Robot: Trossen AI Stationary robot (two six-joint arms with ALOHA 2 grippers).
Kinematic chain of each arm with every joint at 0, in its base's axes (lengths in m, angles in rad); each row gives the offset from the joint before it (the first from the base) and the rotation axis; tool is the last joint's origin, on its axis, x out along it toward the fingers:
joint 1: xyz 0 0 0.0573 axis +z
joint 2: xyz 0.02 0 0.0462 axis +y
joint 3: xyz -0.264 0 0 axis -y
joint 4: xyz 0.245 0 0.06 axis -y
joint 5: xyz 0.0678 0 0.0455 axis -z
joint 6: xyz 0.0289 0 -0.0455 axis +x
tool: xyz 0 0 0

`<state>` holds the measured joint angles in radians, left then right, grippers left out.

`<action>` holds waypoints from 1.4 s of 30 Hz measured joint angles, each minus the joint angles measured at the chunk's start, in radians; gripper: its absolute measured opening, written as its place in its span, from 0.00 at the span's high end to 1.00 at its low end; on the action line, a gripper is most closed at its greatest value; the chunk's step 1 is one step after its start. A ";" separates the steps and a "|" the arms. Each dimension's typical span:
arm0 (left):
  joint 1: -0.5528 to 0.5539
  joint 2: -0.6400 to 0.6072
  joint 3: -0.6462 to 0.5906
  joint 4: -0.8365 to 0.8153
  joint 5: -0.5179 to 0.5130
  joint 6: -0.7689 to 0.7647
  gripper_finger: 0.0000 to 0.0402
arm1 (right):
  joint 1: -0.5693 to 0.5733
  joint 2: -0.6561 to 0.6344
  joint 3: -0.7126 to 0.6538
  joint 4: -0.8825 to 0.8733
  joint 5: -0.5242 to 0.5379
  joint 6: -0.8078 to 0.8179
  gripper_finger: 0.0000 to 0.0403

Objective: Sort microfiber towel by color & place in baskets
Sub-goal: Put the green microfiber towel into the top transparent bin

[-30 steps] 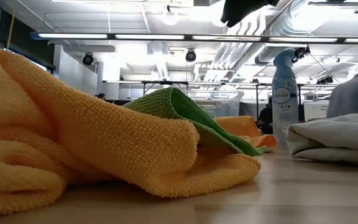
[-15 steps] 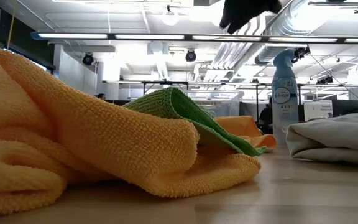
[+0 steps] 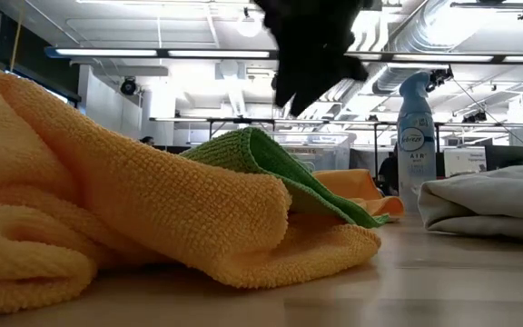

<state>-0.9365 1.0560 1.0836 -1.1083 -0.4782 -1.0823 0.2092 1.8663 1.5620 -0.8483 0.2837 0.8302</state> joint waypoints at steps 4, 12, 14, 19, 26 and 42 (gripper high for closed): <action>0.064 -0.042 0.000 0.000 -0.053 0.097 0.52 | 0.000 0.064 0.000 0.094 -0.070 -0.037 0.67; 0.155 -0.073 0.001 0.002 -0.070 0.188 0.52 | 0.001 0.143 0.000 0.229 -0.154 -0.226 0.67; 0.170 -0.072 0.001 0.004 -0.070 0.187 0.52 | 0.001 0.158 0.000 0.238 -0.130 -0.246 0.67; 0.192 -0.071 0.001 0.007 -0.070 0.186 0.52 | -0.002 0.203 0.000 0.262 -0.109 -0.255 0.67; 0.210 -0.071 0.001 0.007 -0.101 0.198 0.52 | -0.001 0.247 0.000 0.297 -0.155 -0.256 0.67; 0.417 -0.075 0.001 0.012 -0.115 0.432 0.52 | -0.001 0.206 0.000 0.287 -0.183 -0.124 0.96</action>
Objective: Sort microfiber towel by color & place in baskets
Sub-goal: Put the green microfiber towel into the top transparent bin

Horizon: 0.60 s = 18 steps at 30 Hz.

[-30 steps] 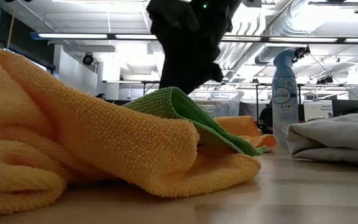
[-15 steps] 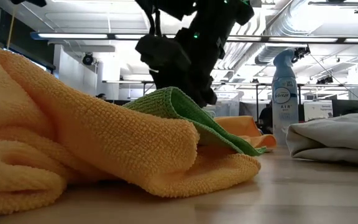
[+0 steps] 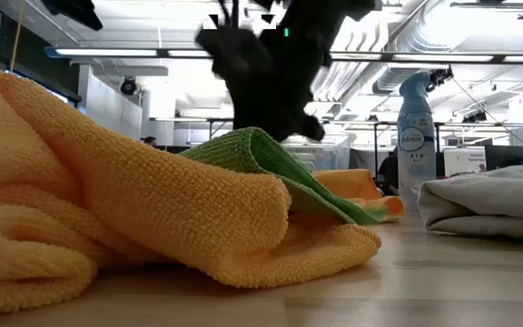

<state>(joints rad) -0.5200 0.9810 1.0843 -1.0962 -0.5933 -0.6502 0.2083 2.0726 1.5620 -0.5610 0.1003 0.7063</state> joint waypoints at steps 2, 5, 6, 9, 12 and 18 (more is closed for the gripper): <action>0.051 -0.005 0.000 0.000 0.040 0.072 0.52 | 0.000 -0.034 0.000 0.001 0.029 0.018 0.99; 0.124 -0.016 0.000 0.002 0.049 0.213 0.54 | 0.000 -0.099 0.000 -0.002 0.083 0.049 0.98; 0.143 -0.020 0.000 0.004 0.049 0.262 0.54 | 0.000 -0.123 0.000 -0.002 0.105 0.058 0.98; 0.196 -0.043 0.000 0.020 0.060 0.376 0.56 | 0.000 -0.195 0.000 -0.009 0.178 0.081 0.99; 0.240 -0.079 -0.014 0.055 0.116 0.461 0.57 | 0.009 -0.261 0.000 -0.027 0.274 0.107 0.99; 0.301 -0.185 -0.105 0.099 0.168 0.513 0.57 | 0.025 -0.371 0.000 -0.034 0.483 0.120 1.00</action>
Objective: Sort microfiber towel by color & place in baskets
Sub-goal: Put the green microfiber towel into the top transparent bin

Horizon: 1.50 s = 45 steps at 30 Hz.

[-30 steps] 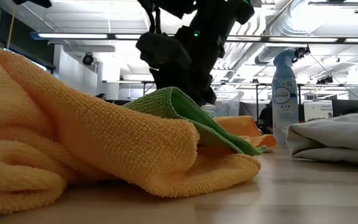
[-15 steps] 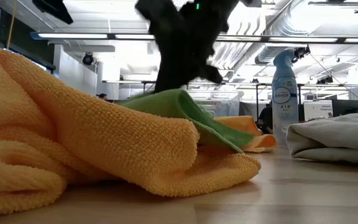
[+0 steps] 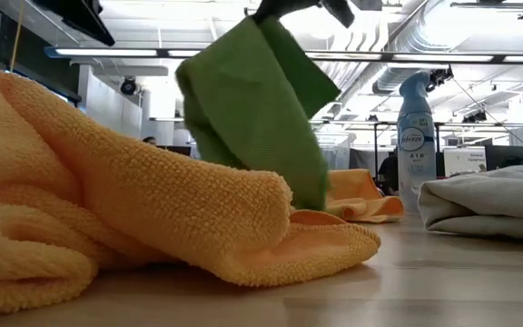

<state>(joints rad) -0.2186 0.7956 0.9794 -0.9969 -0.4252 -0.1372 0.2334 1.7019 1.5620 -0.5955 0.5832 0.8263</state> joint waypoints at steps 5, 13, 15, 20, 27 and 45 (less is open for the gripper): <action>0.009 -0.074 -0.080 0.065 0.033 -0.043 0.57 | -0.048 -0.067 0.000 0.024 0.095 -0.035 1.00; 0.009 -0.092 -0.136 0.096 0.042 -0.097 0.57 | -0.221 -0.159 0.000 0.271 0.056 -0.364 1.00; 0.009 -0.090 -0.136 0.099 0.024 -0.096 0.57 | -0.272 -0.178 0.000 0.326 0.040 -0.448 1.00; 0.010 -0.097 -0.135 0.123 -0.037 -0.097 0.57 | -0.400 -0.206 0.000 0.370 0.018 -0.555 1.00; 0.010 -0.101 -0.135 0.133 -0.187 -0.141 0.57 | -0.558 -0.206 0.000 0.380 -0.105 -0.605 1.00; 0.073 -0.101 -0.135 0.130 -0.238 -0.211 0.57 | -0.699 -0.200 0.000 0.378 -0.280 -0.619 1.00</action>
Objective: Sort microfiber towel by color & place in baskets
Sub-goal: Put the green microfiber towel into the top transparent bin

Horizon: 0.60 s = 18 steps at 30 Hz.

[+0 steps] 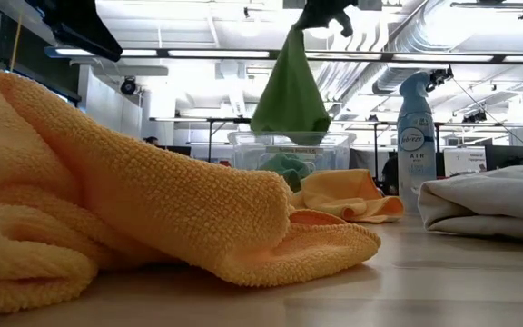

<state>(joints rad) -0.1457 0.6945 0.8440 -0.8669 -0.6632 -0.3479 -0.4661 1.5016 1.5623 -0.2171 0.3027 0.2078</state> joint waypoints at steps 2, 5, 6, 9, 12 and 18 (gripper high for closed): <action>0.003 0.000 0.000 0.000 0.000 -0.007 0.57 | 0.002 0.011 0.000 -0.064 -0.008 0.017 1.00; 0.004 0.000 0.000 0.000 0.000 -0.009 0.57 | 0.002 0.052 0.000 -0.159 -0.009 0.071 1.00; 0.004 0.000 0.000 0.000 0.000 -0.009 0.57 | 0.002 0.070 0.000 -0.189 -0.009 0.110 1.00; 0.004 0.000 0.000 0.000 0.000 -0.018 0.57 | 0.000 0.134 0.000 -0.227 -0.027 0.221 1.00; 0.004 0.000 0.000 0.001 0.002 -0.029 0.57 | 0.000 0.198 0.000 -0.235 -0.023 0.311 1.00; 0.003 0.000 0.000 0.001 0.027 -0.046 0.57 | -0.026 0.287 0.000 -0.255 -0.049 0.451 1.00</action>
<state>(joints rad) -0.1422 0.6945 0.8440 -0.8661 -0.6366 -0.3935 -0.4918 1.7883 1.5623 -0.4719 0.2536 0.6585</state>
